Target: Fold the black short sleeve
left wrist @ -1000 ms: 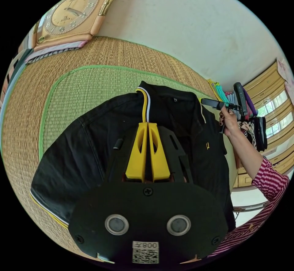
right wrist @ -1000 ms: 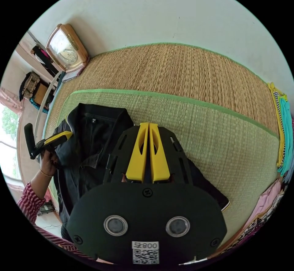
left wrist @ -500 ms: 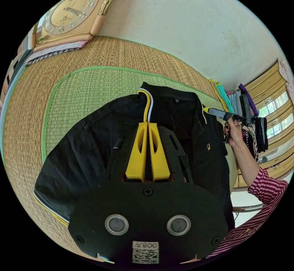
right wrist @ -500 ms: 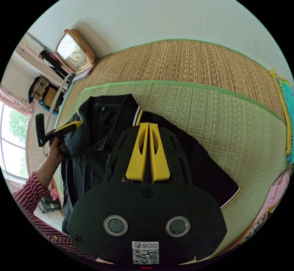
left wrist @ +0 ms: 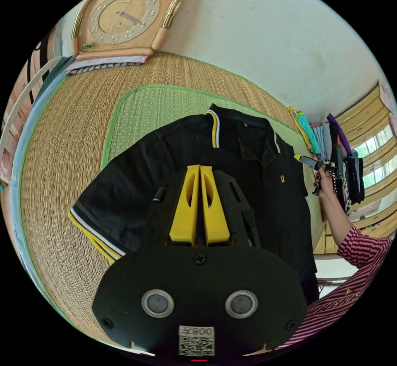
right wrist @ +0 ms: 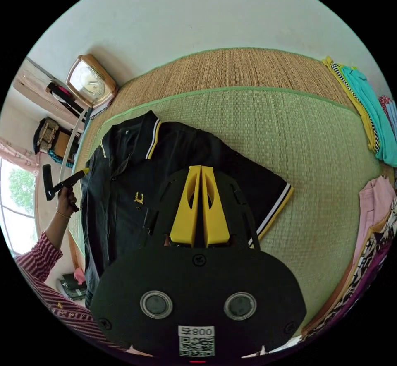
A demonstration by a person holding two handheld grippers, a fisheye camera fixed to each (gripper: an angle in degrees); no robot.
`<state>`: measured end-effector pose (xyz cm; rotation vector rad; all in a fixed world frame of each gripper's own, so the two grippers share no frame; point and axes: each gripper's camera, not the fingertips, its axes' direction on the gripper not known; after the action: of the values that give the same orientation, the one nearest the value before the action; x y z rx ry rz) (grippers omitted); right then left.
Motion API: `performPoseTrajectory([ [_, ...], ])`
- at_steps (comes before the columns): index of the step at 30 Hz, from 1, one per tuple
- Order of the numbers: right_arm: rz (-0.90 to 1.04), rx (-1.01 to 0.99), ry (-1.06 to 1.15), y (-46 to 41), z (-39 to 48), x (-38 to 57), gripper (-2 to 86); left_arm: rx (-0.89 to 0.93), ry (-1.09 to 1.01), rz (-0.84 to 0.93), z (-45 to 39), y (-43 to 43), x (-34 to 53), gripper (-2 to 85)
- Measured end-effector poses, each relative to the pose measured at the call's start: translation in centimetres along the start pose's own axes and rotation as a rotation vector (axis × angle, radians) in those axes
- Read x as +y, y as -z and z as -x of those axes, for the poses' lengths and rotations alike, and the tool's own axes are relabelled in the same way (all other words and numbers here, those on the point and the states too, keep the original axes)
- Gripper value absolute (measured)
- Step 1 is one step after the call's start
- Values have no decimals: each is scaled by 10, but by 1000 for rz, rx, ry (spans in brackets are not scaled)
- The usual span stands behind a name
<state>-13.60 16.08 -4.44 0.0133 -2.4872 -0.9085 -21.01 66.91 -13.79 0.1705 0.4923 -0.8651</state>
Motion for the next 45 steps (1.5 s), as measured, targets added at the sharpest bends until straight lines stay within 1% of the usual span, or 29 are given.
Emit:
performPoseTrajectory([
  [3, 1, -28, 19, 23, 1, 37, 2, 52, 20, -4, 17, 9, 37, 5],
  [7, 41, -121, -5, 54, -14, 118, 10, 115, 104, 22, 47, 24, 103, 15],
  [12, 130, -179, -93, 80, -31, 220, 45, 215, 301, 74, 93, 34, 212, 57],
  [14, 160, -241, -162, 89, -42, 266, 61, 266, 356, 73, 106, 33, 242, 72],
  [18, 165, -280, -219, 105, -47, 322, 68, 366, 442, 79, 129, 15, 285, 94],
  [21, 163, -316, -261, 115, -49, 357, 72, 424, 451, 109, 143, -5, 297, 96],
  [25, 197, -312, -285, 118, -47, 394, 77, 431, 433, 159, 157, -30, 300, 84],
  [27, 191, -321, -305, 118, -50, 405, 78, 431, 421, 190, 166, -45, 299, 61],
  [30, 204, -334, -317, 114, -52, 417, 82, 453, 396, 186, 176, -56, 296, 22],
  [33, 217, -339, -307, 108, -46, 421, 81, 452, 376, 178, 186, -64, 294, 8],
  [40, 250, -326, -297, 100, -41, 426, 51, 434, 374, 150, 214, -81, 293, 4],
  [45, 261, -327, -291, 99, -37, 430, 36, 438, 386, 129, 237, -100, 295, 25],
])
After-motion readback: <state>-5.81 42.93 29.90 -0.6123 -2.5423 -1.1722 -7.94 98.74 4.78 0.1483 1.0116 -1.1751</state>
